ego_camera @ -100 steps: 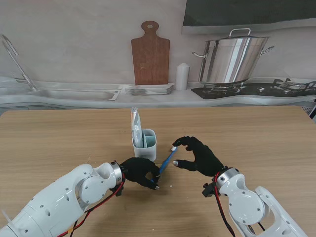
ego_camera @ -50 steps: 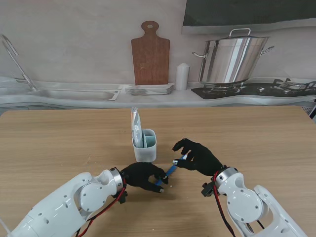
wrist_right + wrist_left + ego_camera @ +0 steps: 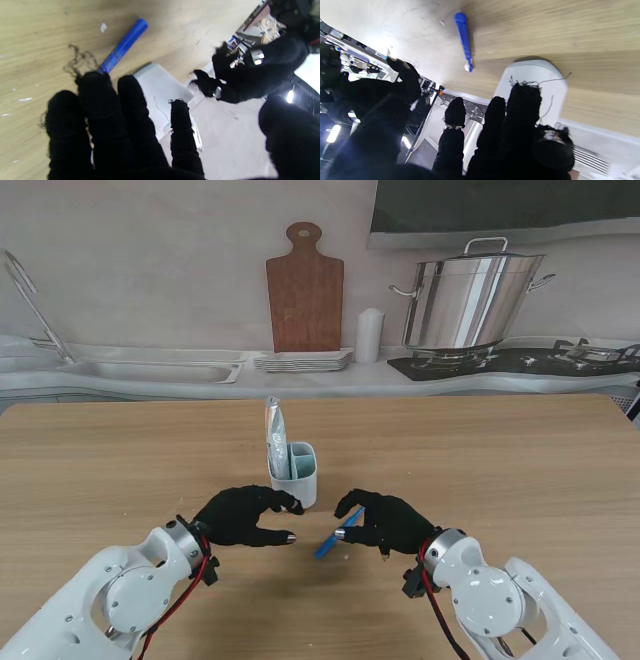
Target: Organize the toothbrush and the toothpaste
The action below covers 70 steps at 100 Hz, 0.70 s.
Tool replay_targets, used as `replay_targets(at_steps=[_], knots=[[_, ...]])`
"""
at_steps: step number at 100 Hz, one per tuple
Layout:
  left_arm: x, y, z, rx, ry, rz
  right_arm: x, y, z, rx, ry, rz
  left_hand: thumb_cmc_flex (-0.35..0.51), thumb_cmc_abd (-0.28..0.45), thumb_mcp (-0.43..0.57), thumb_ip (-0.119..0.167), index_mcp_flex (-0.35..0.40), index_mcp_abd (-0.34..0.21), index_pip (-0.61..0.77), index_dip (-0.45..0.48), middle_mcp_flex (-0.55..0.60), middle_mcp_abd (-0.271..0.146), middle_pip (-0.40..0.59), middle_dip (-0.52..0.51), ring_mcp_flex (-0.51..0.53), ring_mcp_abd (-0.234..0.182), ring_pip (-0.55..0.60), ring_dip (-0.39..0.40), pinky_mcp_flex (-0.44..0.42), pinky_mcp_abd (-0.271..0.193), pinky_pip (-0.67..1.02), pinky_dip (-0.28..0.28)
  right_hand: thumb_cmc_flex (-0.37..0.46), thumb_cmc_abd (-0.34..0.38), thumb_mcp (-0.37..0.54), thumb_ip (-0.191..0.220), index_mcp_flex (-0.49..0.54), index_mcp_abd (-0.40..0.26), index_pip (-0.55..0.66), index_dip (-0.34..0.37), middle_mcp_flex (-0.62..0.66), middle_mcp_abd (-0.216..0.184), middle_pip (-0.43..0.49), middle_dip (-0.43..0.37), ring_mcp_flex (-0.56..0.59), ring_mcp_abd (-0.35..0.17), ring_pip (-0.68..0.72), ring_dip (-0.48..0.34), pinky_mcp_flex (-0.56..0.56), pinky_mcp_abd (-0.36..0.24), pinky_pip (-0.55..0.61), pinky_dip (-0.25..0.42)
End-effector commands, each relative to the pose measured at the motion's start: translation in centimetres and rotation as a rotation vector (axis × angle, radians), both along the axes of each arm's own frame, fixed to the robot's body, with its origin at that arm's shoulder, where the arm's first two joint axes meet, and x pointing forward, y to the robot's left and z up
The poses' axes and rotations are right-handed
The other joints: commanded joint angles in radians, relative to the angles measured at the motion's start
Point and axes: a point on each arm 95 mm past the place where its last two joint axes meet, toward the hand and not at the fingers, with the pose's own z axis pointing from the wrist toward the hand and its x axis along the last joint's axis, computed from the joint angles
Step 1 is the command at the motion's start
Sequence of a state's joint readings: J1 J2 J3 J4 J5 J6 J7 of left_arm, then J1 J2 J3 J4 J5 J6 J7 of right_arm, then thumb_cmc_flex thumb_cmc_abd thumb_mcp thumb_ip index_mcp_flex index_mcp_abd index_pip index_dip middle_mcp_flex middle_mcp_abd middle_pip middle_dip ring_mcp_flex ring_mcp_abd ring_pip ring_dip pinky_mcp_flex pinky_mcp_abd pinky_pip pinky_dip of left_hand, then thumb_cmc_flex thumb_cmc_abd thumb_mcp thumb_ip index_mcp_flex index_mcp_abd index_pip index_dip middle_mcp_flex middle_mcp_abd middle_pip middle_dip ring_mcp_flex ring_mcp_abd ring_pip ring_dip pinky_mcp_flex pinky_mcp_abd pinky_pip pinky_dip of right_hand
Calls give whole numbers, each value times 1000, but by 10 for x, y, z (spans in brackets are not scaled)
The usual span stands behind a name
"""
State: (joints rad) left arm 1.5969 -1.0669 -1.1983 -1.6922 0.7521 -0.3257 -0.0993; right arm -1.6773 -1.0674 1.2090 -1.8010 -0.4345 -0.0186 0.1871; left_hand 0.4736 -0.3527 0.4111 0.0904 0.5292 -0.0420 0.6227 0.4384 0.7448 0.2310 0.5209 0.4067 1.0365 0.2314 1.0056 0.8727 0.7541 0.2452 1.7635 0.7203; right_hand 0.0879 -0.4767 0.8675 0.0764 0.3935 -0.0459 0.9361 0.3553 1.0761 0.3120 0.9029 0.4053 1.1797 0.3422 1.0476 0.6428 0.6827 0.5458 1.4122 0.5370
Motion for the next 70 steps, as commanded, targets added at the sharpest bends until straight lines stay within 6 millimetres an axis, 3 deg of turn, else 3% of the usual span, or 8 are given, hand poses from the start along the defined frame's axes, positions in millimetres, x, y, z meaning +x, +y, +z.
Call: replay_targets(at_steps=[1,25,70], knots=[[-3,7,-1,10,7,17,-4,5,-10,-30,27,29,-15,29,-21,23,-6,6,-1,-3,38,5,7,-26,31,53,23,27,15,-51,49,3,-29,29,-27,55,-22,-9,-3,7,41,-15,-17,-22,50,-15,-28,-36,19,3,32,-23],[-9,30,-1,9,1,78,-3,16,-23,-159,10,79,-4,37,-36,30,0,21,1,-4,48,0,17,-22,34,55,36,36,19,-48,54,5,-55,52,-25,66,-79,42,17,10,71,-30,-88,-54,99,-40,-157,-107,43,-29,25,-82],[-13,48,3,12,-30,140,18,32,-35,-326,35,108,6,45,-53,36,8,31,7,-4,49,-4,18,-21,24,59,27,38,7,-41,46,8,-78,80,-28,75,-59,61,26,9,40,-41,-111,-56,86,-53,-195,-121,36,-46,14,-106]])
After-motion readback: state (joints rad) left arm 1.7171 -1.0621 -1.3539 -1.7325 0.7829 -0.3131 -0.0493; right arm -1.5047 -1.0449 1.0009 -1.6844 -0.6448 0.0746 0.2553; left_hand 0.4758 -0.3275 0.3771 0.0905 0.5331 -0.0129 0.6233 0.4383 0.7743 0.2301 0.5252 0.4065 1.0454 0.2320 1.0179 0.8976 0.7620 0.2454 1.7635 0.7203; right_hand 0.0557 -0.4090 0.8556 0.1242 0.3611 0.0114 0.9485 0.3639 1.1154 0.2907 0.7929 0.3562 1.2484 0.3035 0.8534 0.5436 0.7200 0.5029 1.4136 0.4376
